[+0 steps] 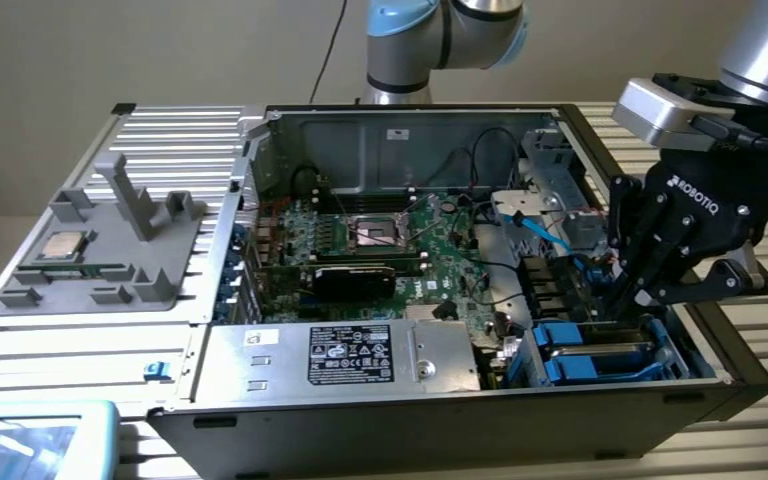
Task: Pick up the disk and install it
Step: 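Insert the first disk wire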
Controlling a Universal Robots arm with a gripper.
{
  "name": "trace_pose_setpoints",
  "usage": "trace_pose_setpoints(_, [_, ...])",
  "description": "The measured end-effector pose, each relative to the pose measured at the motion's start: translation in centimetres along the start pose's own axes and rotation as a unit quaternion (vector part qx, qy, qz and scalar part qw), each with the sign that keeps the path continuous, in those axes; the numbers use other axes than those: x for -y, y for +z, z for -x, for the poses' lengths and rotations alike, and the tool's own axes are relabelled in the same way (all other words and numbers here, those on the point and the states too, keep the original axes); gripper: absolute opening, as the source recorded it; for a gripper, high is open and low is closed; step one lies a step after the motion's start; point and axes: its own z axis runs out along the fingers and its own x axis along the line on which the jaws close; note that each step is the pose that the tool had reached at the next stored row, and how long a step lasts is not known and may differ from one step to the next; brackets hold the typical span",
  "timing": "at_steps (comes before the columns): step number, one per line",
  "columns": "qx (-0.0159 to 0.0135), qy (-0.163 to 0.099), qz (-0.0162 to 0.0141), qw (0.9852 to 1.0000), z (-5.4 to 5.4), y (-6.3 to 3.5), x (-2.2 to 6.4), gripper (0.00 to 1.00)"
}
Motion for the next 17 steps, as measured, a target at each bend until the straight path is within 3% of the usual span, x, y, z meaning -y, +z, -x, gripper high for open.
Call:
trace_pose_setpoints(3, [0.0000,0.001,0.0034,1.0000,0.03,0.00,0.17,0.16])
trace_pose_setpoints(6, [0.0000,0.001,0.0035,1.0000,0.03,0.00,0.18,0.16])
trace_pose_setpoints(13, [-0.0077,0.004,0.0051,0.9999,0.49,0.01,0.36,0.16])
trace_pose_setpoints(17, [-0.0079,0.008,0.0066,0.9999,0.63,0.04,0.45,0.16])
